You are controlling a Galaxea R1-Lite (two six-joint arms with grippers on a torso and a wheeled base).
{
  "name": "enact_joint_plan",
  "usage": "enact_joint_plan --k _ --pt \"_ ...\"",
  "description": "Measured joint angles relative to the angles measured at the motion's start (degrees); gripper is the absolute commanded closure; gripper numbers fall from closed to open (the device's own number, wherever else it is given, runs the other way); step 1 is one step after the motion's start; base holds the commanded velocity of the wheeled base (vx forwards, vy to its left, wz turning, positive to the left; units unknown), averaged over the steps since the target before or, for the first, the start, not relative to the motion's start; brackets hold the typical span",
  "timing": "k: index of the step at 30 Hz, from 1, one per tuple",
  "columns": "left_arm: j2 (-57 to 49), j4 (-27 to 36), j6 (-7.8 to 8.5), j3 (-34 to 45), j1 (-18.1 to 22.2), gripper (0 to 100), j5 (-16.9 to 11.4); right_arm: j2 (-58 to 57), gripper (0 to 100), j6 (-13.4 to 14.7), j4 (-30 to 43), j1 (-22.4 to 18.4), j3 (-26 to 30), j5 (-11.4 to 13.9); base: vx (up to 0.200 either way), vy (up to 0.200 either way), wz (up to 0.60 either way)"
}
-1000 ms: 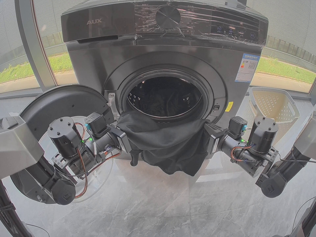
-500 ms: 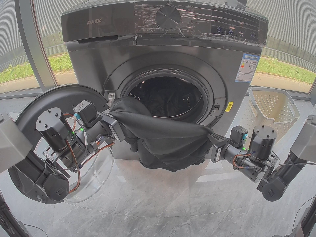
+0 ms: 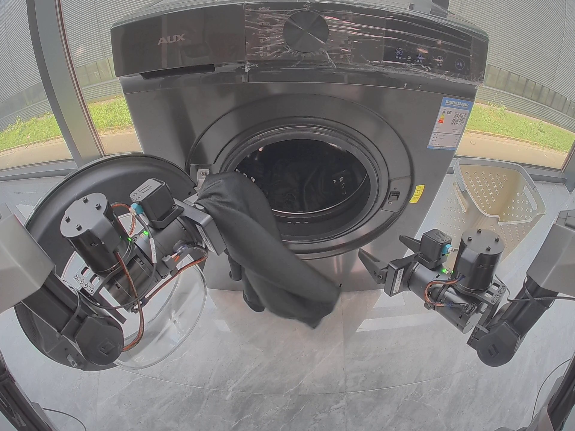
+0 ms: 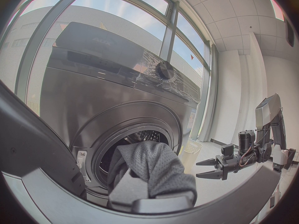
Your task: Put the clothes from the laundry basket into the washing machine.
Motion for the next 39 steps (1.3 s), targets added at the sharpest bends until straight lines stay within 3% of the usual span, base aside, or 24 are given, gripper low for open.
enact_joint_plan --k 8,12,25,39 --pt "-0.2 0.0 1.21 0.2 -0.4 100 0.1 2.2 0 0.0 -0.6 -0.6 0.0 0.3 0.0 0.0 0.0" --pt "-0.1 0.0 1.65 0.2 -0.5 100 0.2 2.9 0 0.0 -0.6 0.1 0.6 1.7 0.0 0.0 0.0" --pt "0.4 1.0 1.65 -2.8 -2.0 100 0.8 4.3 0 0.0 -1.1 3.9 2.5 2.8 0.0 0.0 0.0" --pt "5.8 2.5 1.07 -13.2 -2.3 100 3.4 8.3 0 -0.1 -4.2 7.7 3.5 6.9 0.0 0.0 0.0"
